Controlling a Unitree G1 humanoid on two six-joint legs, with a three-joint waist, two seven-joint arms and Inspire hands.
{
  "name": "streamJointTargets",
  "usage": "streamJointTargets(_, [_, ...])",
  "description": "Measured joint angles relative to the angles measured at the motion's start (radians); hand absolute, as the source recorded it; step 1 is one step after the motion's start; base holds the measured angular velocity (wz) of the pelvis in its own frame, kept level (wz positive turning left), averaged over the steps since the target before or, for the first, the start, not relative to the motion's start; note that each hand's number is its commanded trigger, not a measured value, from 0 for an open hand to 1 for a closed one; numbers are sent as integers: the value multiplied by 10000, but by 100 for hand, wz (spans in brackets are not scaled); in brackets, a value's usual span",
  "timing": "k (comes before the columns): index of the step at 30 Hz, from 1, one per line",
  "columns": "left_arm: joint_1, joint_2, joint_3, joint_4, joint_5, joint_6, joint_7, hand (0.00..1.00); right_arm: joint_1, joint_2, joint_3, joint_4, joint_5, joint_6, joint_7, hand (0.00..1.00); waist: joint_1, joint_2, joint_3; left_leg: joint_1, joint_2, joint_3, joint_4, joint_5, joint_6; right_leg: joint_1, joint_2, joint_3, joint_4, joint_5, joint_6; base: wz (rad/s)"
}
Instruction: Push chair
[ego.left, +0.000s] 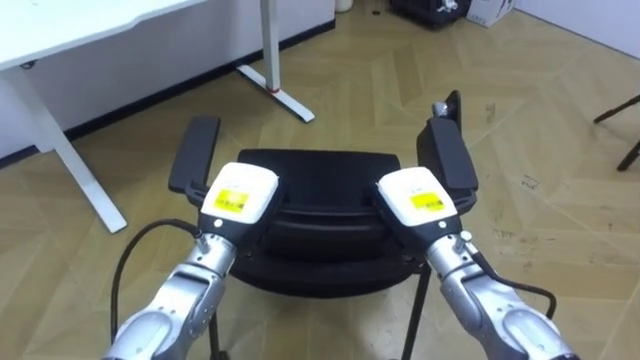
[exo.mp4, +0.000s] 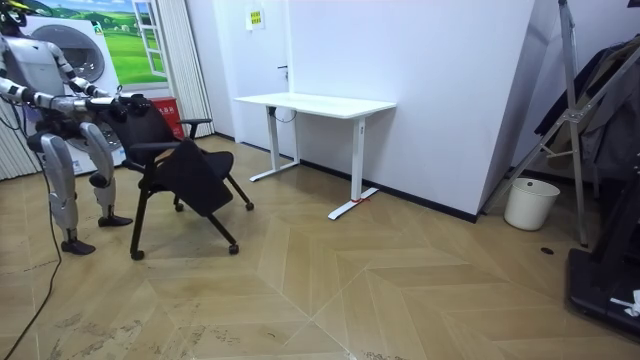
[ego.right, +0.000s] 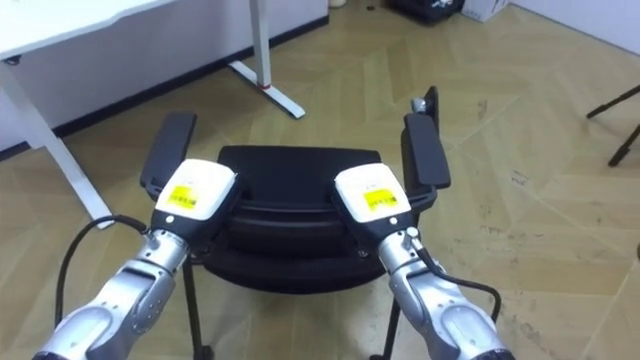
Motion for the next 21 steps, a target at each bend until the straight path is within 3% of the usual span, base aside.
streamJointTargets(3, [-137,-58,8,147,11,-28,2,100,-55,39,-19,97,84,2,0,100,55,-15,49,-376,156,-12,686,-65,-105,-9,103,-208,143,-143,-122,18])
streamJointTargets(6, [-102,-64,1,216,-5,-28,-3,100,-33,84,-27,127,119,-3,2,100,78,-6,49,-773,391,29,1463,-69,-113,-14,274,-356,333,-349,-368,21])
streamJointTargets(9, [-56,-201,4,365,-22,-30,16,100,41,50,-53,176,54,-55,-39,100,79,134,34,-1340,774,379,2585,-56,-105,-26,391,-577,662,-601,-611,28])
streamJointTargets(10, [-18,-251,5,424,-46,-35,20,100,65,42,-52,192,51,-66,-32,100,102,213,103,-1853,966,484,3352,-13,-43,28,452,-495,821,-790,-716,31])
streamJointTargets(11, [11,-332,-1,426,-64,-66,23,100,173,-48,-62,93,68,-67,-46,100,70,182,40,-2226,847,467,3421,-78,-28,-42,447,-330,1067,-984,-793,43])
streamJointTargets(12, [12,-422,-13,420,-65,-123,25,100,270,-236,-69,23,105,-128,-147,100,74,194,39,-2574,562,548,2728,-47,-16,-201,375,-285,1361,-1182,-793,30])
streamJointTargets(13, [38,-423,-12,384,-65,-150,40,100,304,-303,-68,-18,107,-178,-214,100,126,204,45,-2740,424,627,2326,14,-5,-282,349,-226,1476,-1252,-791,-17])
streamJointTargets(14, [140,-383,-11,277,-65,-207,61,100,405,-339,-71,-41,82,-231,-321,100,291,222,44,-2956,324,869,1482,222,60,-377,323,-75,1609,-1363,-783,-58])
streamJointTargets(15, [298,-327,-7,95,-47,-219,77,100,536,-346,-76,-149,34,-264,-433,100,526,287,27,-3084,293,949,930,793,257,-366,320,-26,1697,-1447,-798,-65])
streamJointTargets(16, [379,-276,-7,2,-26,-241,106,100,634,-345,-78,-215,-21,-266,-468,100,618,333,33,-3096,261,927,815,1019,298,-330,331,46,1714,-1507,-753,-45])
streamJointTargets(17, [605,-154,1,-232,-9,-296,164,100,852,-344,-78,-363,-98,-282,-558,100,645,296,-65,-3093,120,856,733,1337,425,-294,287,95,1730,-1645,-627,-11])
streamJointTargets(19, [738,35,7,-532,-39,-389,247,100,1067,-436,-89,-676,-65,-359,-705,100,541,174,-80,-3098,-114,835,710,1459,548,-321,82,53,1875,-1791,-492,9])
streamJointTargets(21, [755,106,23,-568,-95,-448,256,100,1165,-480,-83,-775,-145,-380,-920,100,552,93,-109,-3037,-294,1161,819,1441,766,-306,-177,153,2036,-1963,-350,-10])
